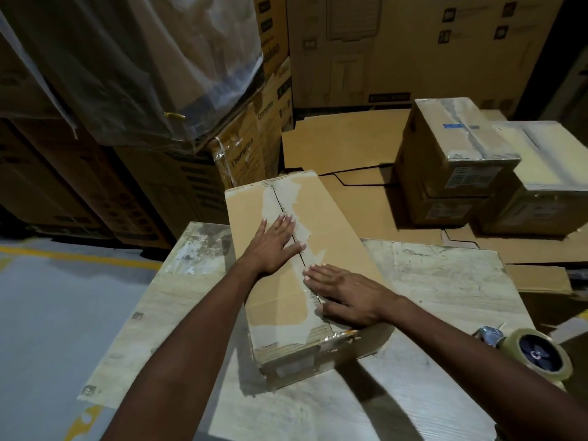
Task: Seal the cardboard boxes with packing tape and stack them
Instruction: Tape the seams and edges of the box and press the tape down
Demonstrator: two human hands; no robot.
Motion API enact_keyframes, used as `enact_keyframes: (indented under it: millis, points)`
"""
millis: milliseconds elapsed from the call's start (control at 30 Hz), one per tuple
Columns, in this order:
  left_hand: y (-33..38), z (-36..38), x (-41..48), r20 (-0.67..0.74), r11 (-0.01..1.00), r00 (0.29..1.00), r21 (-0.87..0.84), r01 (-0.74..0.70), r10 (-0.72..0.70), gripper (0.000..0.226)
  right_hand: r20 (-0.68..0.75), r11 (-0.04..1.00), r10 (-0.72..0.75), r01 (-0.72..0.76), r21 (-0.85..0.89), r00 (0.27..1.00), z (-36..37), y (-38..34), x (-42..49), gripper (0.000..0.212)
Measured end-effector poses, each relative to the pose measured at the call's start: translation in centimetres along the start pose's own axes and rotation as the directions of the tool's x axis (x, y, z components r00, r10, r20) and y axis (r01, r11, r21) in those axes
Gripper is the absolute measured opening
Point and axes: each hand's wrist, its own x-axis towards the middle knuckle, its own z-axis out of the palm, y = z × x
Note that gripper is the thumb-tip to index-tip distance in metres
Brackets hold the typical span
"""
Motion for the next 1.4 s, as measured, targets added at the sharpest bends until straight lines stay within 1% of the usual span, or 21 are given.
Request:
enact_keyframes:
  millis: [100,200,300,333,433,533,667,767,867,933,1000,1033,1133,1200,1267,1300,1400]
  points:
    - [-1.5,-0.5,2.1,0.007,1.0,1.0,-0.002,0.015,-0.015,0.076,0.004,1.0,-0.013,0.013,0.021,1.0,0.0,0.0,-0.1,0.063]
    - [-2.7,-1.0,3.7,-0.011,0.999,0.999,-0.025,0.04,-0.04,0.069,0.017,0.995,-0.036,0.034,0.093,0.999,-0.3,0.2,-0.5,0.057]
    - [-3.4,-1.2,4.7,-0.006,0.999,0.999,-0.037,0.04,-0.04,0.066,-0.005,0.971,0.02,-0.018,0.239,1.0,-0.9,0.4,0.0,0.058]
    - [-3.5,-1.2,4.8,-0.007,0.999,0.999,-0.041,0.034,-0.034,0.066,-0.016,0.967,0.048,-0.042,0.249,0.999,-1.1,0.5,0.5,0.059]
    - [-3.9,-1.0,4.6,-0.002,0.999,1.0,-0.033,0.015,-0.015,0.069,-0.02,0.982,0.108,-0.103,0.157,0.994,-1.7,1.0,3.5,0.06]
    - [-4.2,-1.2,4.5,0.007,1.0,1.0,-0.016,-0.017,0.018,0.076,-0.001,0.987,0.14,-0.14,0.077,0.99,-1.8,1.6,6.2,0.068]
    - [-4.6,-1.5,5.0,0.023,0.999,0.999,-0.01,-0.033,0.034,0.079,-0.007,0.988,0.139,-0.138,0.068,0.99,-1.4,1.8,6.2,0.072]
    - [-5.0,-1.6,5.9,0.035,0.999,0.999,-0.008,-0.037,0.037,0.073,-0.011,0.986,0.138,-0.136,0.095,0.99,-1.3,1.6,5.4,0.072]
    - [-6.1,-1.9,7.2,0.002,1.0,1.0,-0.007,0.007,-0.007,0.063,-0.026,0.988,0.105,-0.101,0.114,0.994,-1.3,1.2,4.5,0.065]
    - [-6.7,-2.2,8.0,-0.021,0.998,0.998,0.005,0.059,-0.059,0.06,-0.071,0.986,0.07,-0.059,0.155,0.995,-1.5,1.2,4.0,0.053]
    - [-6.8,-2.3,8.5,-0.027,0.996,0.995,0.011,0.092,-0.092,0.058,-0.139,0.962,0.108,-0.068,0.266,0.984,-2.0,1.5,3.9,0.041]
    - [-6.8,-2.3,8.5,-0.03,0.995,0.995,0.015,0.099,-0.099,0.058,-0.16,0.952,0.133,-0.082,0.293,0.978,-2.5,1.6,4.3,0.038]
    - [-6.9,-2.2,8.5,-0.034,0.994,0.995,0.037,0.1,-0.099,0.058,-0.158,0.968,0.152,-0.114,0.225,0.976,-3.5,2.1,6.9,0.043]
    - [-7.0,-2.1,8.5,-0.035,0.994,0.995,0.057,0.091,-0.089,0.06,-0.116,0.976,0.176,-0.158,0.148,0.978,-3.3,2.9,9.3,0.059]
    - [-7.2,-2.0,8.8,-0.022,0.996,0.997,0.05,0.077,-0.076,0.065,-0.08,0.969,0.237,-0.229,0.091,0.968,-2.8,4.1,11.4,0.075]
    - [-7.3,-2.0,9.0,-0.012,0.997,0.998,0.043,0.068,-0.068,0.067,-0.074,0.967,0.249,-0.245,0.067,0.966,-2.3,4.6,12.1,0.077]
    - [-7.7,-2.3,9.9,0.007,0.997,0.999,0.055,0.044,-0.045,0.068,-0.094,0.968,0.25,-0.248,0.032,0.964,-1.5,4.9,13.0,0.072]
